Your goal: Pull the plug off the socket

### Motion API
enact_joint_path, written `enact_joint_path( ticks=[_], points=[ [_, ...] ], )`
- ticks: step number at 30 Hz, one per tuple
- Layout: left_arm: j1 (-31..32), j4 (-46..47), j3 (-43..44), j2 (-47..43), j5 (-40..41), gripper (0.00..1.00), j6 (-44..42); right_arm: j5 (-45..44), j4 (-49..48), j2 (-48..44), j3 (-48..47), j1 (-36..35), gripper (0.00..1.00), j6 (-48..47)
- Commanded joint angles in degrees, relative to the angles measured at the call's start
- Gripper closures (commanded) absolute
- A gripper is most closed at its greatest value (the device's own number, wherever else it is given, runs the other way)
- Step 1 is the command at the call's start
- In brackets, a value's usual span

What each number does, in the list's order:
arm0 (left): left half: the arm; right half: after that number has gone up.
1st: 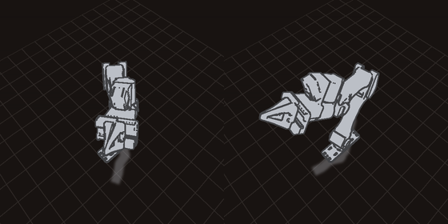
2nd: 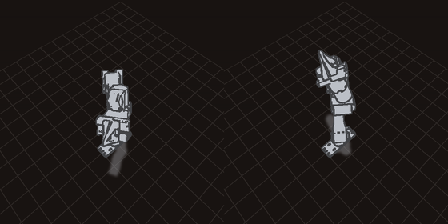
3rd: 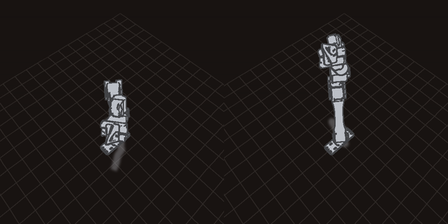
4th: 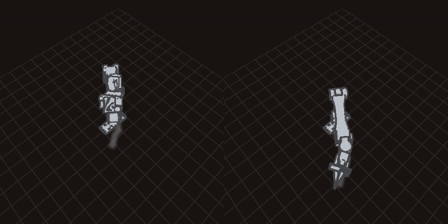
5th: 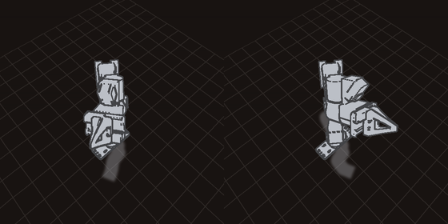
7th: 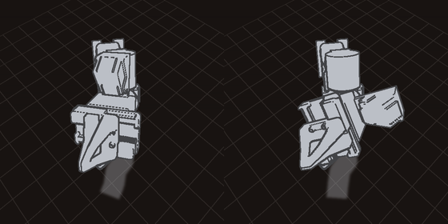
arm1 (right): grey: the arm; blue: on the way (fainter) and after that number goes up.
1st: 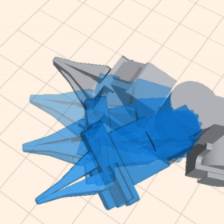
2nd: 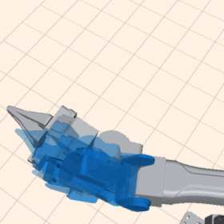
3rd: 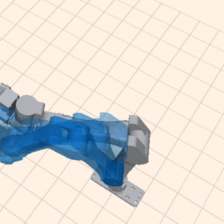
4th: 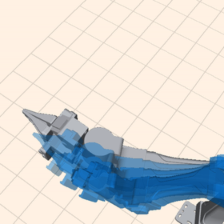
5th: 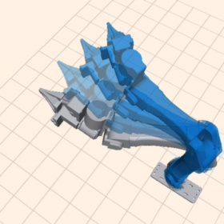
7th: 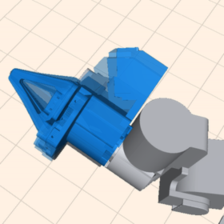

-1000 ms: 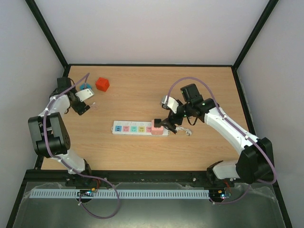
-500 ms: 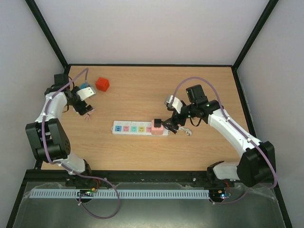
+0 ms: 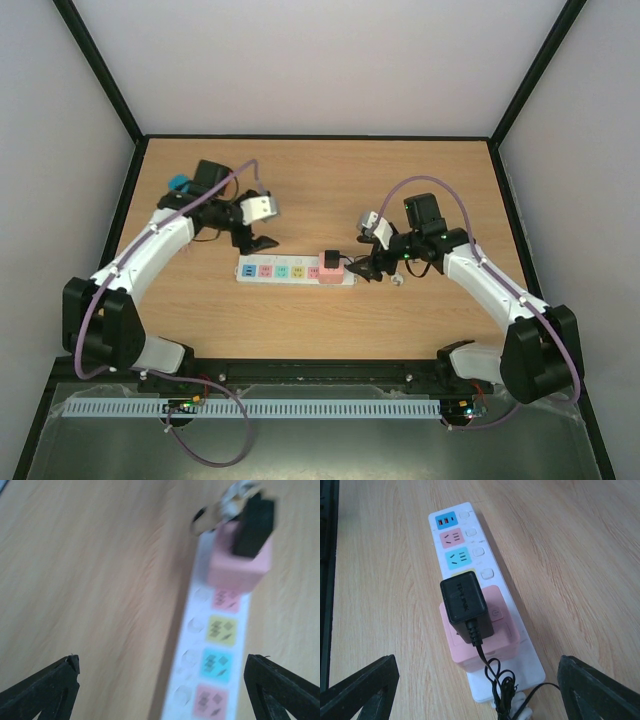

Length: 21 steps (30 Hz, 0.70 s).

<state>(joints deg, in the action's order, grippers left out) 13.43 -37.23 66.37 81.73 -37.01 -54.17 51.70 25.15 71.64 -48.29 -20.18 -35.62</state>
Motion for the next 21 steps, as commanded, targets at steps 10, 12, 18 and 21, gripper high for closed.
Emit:
enact_joint_path(
  ticks=[10, 12, 18, 21],
  points=[
    [18.8, 22.0, -9.1, 3.0, -3.7, 0.15, 17.0, 7.3, -13.4, 1.7, 7.3, 0.2, 0.14, -2.5],
    [19.8, 22.6, -9.3, 4.0, -3.7, 0.17, 17.5, 7.1, -15.2, 1.6, 8.4, 0.2, 0.13, -2.5],
    [22.1, 23.2, -8.7, 6.5, -3.5, 0.18, 16.6, 7.9, -18.5, 3.3, 10.1, 0.2, 0.12, -2.9],
    [22.9, 23.3, -7.9, 7.7, -3.4, 0.20, 16.3, 7.3, -20.2, 4.4, 10.5, 0.2, 0.12, -3.2]
  ],
)
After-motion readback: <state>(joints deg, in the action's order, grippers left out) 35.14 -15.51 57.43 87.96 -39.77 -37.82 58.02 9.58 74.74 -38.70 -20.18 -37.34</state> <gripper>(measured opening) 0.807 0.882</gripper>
